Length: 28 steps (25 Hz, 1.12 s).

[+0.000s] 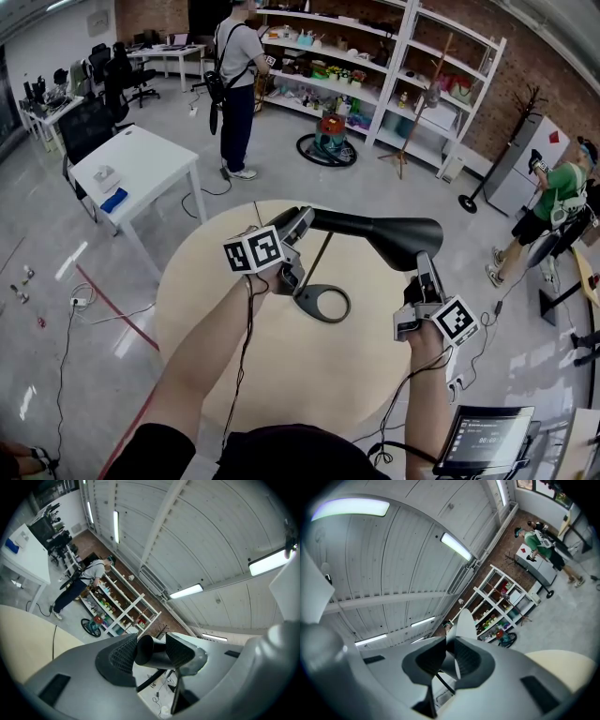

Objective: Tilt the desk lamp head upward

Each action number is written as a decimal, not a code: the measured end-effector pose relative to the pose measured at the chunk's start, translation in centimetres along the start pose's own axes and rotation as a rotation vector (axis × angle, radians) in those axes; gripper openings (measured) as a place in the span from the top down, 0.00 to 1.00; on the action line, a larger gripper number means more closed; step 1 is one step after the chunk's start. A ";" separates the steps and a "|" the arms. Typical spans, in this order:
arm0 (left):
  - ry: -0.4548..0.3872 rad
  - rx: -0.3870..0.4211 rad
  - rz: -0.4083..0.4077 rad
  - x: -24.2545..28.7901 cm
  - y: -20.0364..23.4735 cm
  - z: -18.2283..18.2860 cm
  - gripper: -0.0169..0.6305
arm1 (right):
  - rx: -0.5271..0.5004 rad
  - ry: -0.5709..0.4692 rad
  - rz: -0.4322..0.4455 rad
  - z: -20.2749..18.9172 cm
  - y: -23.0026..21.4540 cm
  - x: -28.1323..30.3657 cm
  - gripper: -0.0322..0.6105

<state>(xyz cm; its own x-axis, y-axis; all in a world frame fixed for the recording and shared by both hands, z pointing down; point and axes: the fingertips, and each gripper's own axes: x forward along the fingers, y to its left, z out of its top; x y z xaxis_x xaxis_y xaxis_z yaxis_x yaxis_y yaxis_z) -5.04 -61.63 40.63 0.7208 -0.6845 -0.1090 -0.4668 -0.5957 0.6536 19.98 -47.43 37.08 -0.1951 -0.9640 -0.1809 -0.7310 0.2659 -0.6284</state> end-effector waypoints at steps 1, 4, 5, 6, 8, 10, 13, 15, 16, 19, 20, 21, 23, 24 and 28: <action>-0.001 -0.006 0.000 0.0 0.0 0.0 0.68 | 0.009 -0.001 -0.014 0.0 -0.1 -0.1 0.86; -0.002 -0.019 -0.001 -0.1 0.2 -0.1 0.68 | 0.022 -0.008 -0.006 0.3 0.1 0.2 0.86; -0.003 -0.022 -0.001 -0.1 0.3 -0.1 0.68 | 0.017 -0.009 0.007 0.4 0.4 0.4 0.86; -0.004 -0.025 -0.001 -0.1 0.4 -0.2 0.68 | 0.012 -0.009 0.013 0.5 0.5 0.5 0.86; -0.006 -0.035 -0.002 -0.2 0.4 -0.2 0.68 | 0.005 -0.011 0.017 0.7 0.8 0.6 0.87; -0.010 -0.050 -0.003 -0.2 0.5 -0.3 0.68 | 0.005 -0.014 0.019 0.9 1.2 0.7 0.87; -0.013 -0.070 -0.003 -0.3 0.6 -0.5 0.68 | 0.001 -0.017 0.024 1.2 1.6 0.8 0.88; -0.014 -0.078 -0.001 -0.4 0.7 -0.5 0.68 | -0.011 -0.018 0.027 1.4 1.9 1.0 0.88; -0.015 -0.083 -0.001 -0.4 0.8 -0.5 0.68 | -0.017 -0.018 0.028 1.5 2.1 1.1 0.88; -0.019 -0.096 -0.002 -0.4 0.8 -0.6 0.68 | -0.036 -0.018 0.039 1.8 2.6 1.3 0.88; -0.020 -0.098 -0.003 -0.4 0.8 -0.7 0.68 | -0.047 -0.017 0.049 1.9 2.9 1.4 0.88; -0.021 -0.099 -0.004 -0.4 0.8 -0.7 0.68 | -0.055 -0.018 0.055 2.0 3.1 1.4 0.88; -0.022 -0.103 -0.005 -0.5 0.9 -0.8 0.68 | -0.047 -0.020 0.041 2.1 3.0 1.4 0.88; -0.023 -0.106 -0.006 -0.5 0.9 -0.9 0.68 | -0.044 -0.022 0.037 2.1 3.0 1.3 0.88; -0.023 -0.112 -0.004 -0.5 1.2 -1.1 0.68 | -0.069 -0.028 0.069 2.5 4.1 1.8 0.89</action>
<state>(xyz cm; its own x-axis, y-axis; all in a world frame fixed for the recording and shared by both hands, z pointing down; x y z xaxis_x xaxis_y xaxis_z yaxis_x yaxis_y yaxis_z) -5.39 -61.50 42.26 0.7096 -0.6929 -0.1282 -0.4034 -0.5486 0.7323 18.29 -48.03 32.32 -0.2288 -0.9424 -0.2439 -0.7600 0.3295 -0.5602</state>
